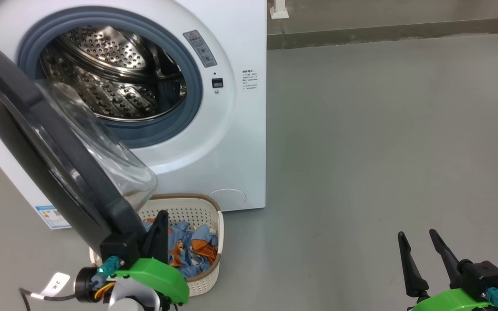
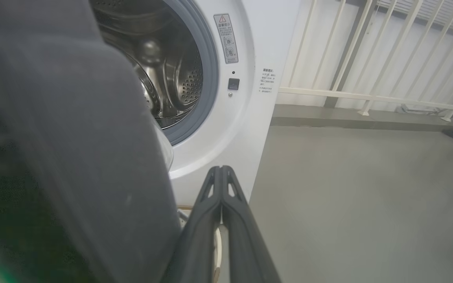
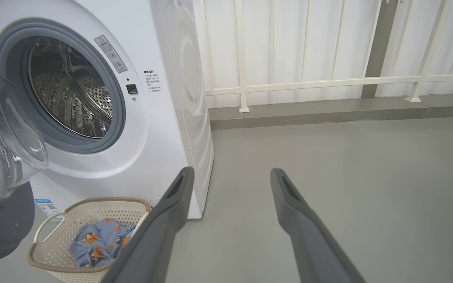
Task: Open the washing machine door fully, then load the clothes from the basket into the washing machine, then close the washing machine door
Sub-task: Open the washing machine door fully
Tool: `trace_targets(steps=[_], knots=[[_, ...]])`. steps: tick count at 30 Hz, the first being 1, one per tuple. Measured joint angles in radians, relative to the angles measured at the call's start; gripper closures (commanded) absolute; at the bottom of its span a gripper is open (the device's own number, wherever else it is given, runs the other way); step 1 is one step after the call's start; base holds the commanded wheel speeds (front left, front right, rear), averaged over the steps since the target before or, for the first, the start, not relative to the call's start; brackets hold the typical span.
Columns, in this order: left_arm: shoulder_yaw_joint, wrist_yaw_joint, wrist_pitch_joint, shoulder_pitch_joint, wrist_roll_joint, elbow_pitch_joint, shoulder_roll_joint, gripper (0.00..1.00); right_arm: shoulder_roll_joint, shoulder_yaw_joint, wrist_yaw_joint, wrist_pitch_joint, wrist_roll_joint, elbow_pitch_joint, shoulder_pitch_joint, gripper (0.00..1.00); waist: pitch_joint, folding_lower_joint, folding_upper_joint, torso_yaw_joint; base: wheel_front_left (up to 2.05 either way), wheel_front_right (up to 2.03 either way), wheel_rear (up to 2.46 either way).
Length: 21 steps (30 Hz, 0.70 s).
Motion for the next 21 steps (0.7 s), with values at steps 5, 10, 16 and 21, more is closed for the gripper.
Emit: trace_targets(steps=[5,10,16,21], knots=[[0.010,-0.001,0.000,0.000,0.009,-0.001,-0.001,1.00,0.000,0.000,0.000,0.000,0.000,0.000,-0.005,0.00,-0.001,0.0000,-0.0001,0.006,0.00,0.00,0.00],[0.014,-0.009,0.000,0.000,0.010,-0.006,-0.003,1.00,0.000,-0.001,0.000,0.000,0.002,0.001,-0.005,0.00,-0.002,0.0000,0.0000,0.018,0.00,0.00,0.00],[0.013,-0.010,0.000,0.000,0.010,-0.008,-0.011,1.00,0.000,0.001,0.000,0.000,0.004,0.002,-0.005,0.00,-0.002,0.0000,0.0000,0.048,0.00,0.00,0.00],[0.011,-0.015,0.000,0.002,0.010,-0.008,-0.017,1.00,0.000,0.005,0.000,0.000,0.004,0.004,-0.005,0.00,-0.003,0.0000,0.0000,0.083,0.00,0.00,0.00]])
